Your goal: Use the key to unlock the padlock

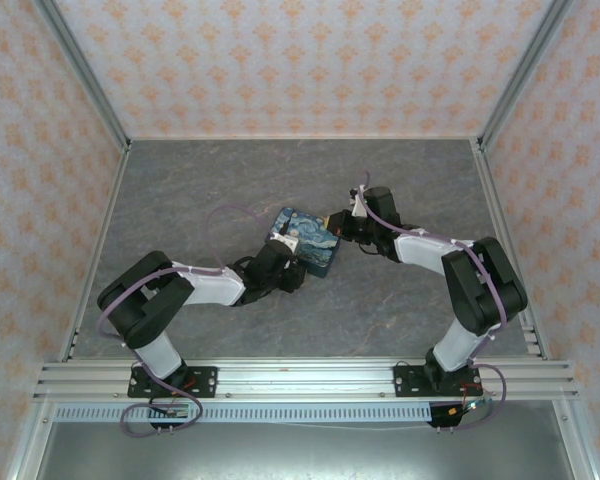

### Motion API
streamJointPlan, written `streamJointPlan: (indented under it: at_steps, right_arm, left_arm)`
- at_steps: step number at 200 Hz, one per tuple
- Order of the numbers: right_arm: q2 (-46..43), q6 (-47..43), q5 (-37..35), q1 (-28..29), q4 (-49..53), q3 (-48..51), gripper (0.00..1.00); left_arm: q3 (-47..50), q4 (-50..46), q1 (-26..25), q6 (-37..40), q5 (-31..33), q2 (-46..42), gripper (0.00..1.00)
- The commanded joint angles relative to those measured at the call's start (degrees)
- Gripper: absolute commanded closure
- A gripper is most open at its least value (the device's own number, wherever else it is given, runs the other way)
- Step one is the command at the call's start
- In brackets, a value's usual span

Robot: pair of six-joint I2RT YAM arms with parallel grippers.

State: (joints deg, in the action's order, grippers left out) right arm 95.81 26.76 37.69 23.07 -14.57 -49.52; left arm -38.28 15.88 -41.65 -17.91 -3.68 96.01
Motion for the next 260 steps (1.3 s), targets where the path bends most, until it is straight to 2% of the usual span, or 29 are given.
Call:
streamJointPlan:
  at_steps: [1,75,119,161,217,260]
  right_arm:
    - [0.53,-1.16,-0.44,0.0,0.62,-0.67,1.0]
    - [-0.62,-0.97,-0.63,0.02,-1.22,0.21,1.0]
    - [-4.81,-2.48,-2.24,-0.01,-1.87,0.21,1.0]
    - [-13.24,-5.47,-6.04,-0.34,-0.22,1.83,1.0]
    - [-26.58,-9.97,-5.51,-0.49,-0.64,13.53,1.0]
    - [-33.41,-9.32,-1.04,0.04,-11.06,24.79,1.0]
  left_arm:
    - [-1.78,-0.25,-0.52,0.59,0.95,0.68,0.54]
    - [-2.32,0.01,-0.54,0.72,1.57,0.45,0.73]
    - [-2.82,-1.0,-0.62,0.59,1.18,0.11,0.76]
    - [-4.55,-4.25,-1.06,-1.35,0.85,-1.43,0.77]
    - [-9.97,-14.4,-1.07,-8.11,-2.02,-4.69,0.78]
    - [-16.49,-23.02,-1.05,-14.83,-3.41,-6.45,0.81]
